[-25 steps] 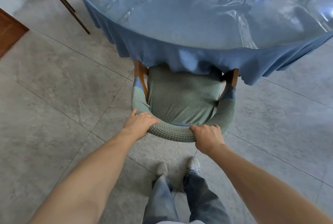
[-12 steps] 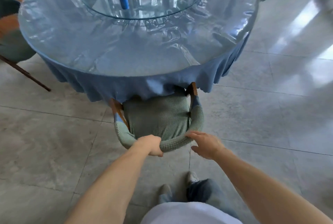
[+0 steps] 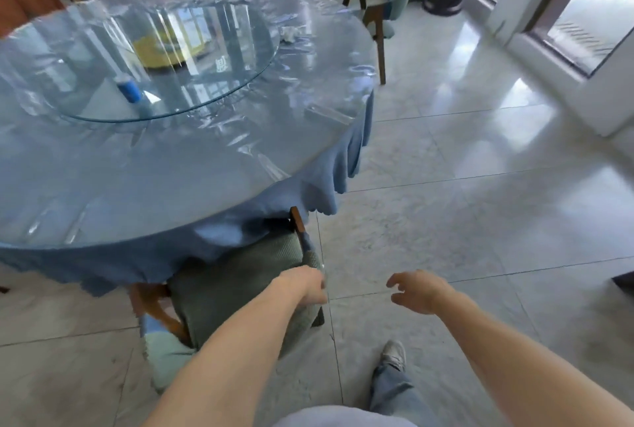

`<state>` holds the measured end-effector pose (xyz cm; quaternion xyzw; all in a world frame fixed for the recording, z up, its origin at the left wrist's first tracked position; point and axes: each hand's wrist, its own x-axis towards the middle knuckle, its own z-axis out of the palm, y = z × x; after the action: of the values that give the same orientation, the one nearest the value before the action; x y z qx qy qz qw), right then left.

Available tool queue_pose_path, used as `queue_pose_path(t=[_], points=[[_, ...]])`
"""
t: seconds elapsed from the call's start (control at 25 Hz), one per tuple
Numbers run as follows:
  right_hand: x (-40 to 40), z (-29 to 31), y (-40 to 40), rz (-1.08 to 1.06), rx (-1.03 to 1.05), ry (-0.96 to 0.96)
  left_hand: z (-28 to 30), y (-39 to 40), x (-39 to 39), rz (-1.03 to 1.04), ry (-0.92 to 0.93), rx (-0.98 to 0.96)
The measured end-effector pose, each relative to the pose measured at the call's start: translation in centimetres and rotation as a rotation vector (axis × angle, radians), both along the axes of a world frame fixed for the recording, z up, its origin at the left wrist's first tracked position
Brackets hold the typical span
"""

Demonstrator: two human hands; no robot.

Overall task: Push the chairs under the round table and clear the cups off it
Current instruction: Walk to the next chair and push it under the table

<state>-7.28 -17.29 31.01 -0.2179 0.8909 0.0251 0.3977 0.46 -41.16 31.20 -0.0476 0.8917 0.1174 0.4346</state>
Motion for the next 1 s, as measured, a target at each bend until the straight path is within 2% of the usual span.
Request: queue_pose_path(t=[0.32,0.52,0.72,1.0], points=[[-15.8,3.3,9.5,-0.120,-0.078,0.110,3.9,8.5,-16.4,0.026,0.071,0.046],[-23.4,5.1,13.2,-0.150,-0.100,0.160,6.8,10.6,-25.3,-0.001,0.136,0.007],[-29.1,5.1,14.4,-0.184,-0.075,0.155,6.8,11.0,-32.9,-0.019,0.149,0.003],[-41.4,5.1,11.4,-0.172,-0.047,0.190,5.7,8.2,-45.8,-0.031,0.177,0.048]])
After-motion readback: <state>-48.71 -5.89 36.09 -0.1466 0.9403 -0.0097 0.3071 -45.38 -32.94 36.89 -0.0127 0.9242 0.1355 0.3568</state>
